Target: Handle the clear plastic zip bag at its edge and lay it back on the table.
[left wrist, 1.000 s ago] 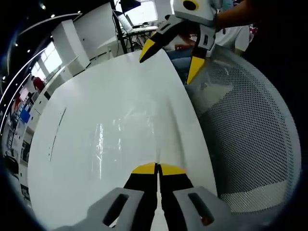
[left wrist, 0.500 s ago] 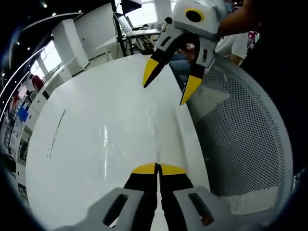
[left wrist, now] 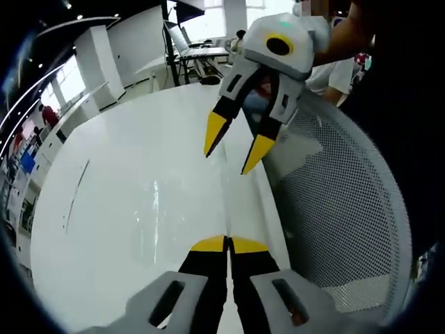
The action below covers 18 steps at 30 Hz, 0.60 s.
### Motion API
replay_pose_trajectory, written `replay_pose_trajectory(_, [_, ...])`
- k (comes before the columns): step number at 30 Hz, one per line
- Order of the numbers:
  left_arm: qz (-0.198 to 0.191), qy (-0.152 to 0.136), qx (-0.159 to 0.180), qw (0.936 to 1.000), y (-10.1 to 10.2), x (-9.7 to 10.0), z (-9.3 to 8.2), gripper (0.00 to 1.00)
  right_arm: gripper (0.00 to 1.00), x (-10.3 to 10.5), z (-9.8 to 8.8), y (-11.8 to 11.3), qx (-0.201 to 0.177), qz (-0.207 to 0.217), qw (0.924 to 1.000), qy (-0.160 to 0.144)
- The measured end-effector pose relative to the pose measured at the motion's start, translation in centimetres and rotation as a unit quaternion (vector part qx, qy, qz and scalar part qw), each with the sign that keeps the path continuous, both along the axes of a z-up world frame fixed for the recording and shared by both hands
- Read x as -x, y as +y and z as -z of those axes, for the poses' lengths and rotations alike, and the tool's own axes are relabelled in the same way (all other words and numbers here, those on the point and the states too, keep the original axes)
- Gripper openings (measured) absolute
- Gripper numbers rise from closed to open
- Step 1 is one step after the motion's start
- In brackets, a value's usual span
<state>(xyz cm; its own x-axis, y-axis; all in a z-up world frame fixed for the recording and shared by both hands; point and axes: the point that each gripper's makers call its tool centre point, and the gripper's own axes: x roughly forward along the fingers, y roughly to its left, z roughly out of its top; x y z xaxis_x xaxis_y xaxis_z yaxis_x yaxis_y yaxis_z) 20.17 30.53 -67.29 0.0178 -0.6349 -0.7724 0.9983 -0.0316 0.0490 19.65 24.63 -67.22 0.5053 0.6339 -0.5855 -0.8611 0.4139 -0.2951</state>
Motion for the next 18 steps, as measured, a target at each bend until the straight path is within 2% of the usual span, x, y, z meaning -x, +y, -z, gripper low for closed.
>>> replay_pose_trajectory(12, [0.001,0.009,0.004,1.0000,0.2,0.4,0.0,0.00,0.06,-0.1,-0.3,0.9,-0.004,-0.021,0.9997,-0.011])
replay_pose_trajectory(18, [0.001,0.007,0.003,1.0000,0.4,0.4,0.1,0.00,0.02,0.2,-0.2,1.1,0.001,-0.033,0.9993,-0.017])
